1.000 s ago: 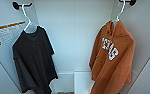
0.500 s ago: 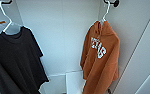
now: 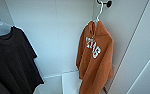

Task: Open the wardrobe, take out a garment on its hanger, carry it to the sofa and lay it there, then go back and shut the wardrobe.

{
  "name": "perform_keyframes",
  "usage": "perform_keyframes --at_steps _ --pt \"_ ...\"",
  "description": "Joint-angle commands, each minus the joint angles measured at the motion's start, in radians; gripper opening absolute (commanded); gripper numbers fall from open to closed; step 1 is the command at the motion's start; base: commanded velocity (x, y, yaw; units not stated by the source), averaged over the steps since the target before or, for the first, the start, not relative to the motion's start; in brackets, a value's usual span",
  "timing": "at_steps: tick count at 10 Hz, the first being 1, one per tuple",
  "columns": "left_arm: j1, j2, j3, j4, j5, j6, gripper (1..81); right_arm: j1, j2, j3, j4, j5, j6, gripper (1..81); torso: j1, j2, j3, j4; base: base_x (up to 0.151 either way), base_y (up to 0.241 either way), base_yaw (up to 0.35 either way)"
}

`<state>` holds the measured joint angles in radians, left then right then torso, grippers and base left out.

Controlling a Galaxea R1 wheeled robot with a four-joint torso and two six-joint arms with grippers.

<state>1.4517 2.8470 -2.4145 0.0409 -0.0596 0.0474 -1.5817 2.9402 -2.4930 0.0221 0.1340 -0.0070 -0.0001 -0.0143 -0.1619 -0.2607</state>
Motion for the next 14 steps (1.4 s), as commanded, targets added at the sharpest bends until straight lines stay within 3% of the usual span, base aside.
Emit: perform_keyframes --at_steps 1,4,9,14 --pt "-0.089 -0.089 0.141 0.007 0.057 -0.001 81.1 0.022 -0.011 0.008 0.01 -0.017 0.001 81.1 0.0 0.0 0.0 0.0 0.0 0.0 0.0" --pt "-0.184 -0.254 0.416 -0.004 0.058 -0.003 81.1 0.024 -0.007 0.008 0.007 -0.013 -0.001 81.1 0.0 0.0 0.0 0.0 0.0 0.0 0.0" --pt "-0.331 -0.32 0.477 -0.084 0.072 -0.003 81.1 0.027 -0.007 0.007 0.007 -0.013 -0.001 81.1 0.0 0.0 0.0 0.0 0.0 0.0 0.0" --pt "-0.509 -0.388 0.673 -0.153 0.149 -0.004 81.1 0.028 -0.007 -0.009 0.009 -0.013 -0.001 81.1 0.0 0.0 -0.001 0.0 0.0 0.0 0.0"
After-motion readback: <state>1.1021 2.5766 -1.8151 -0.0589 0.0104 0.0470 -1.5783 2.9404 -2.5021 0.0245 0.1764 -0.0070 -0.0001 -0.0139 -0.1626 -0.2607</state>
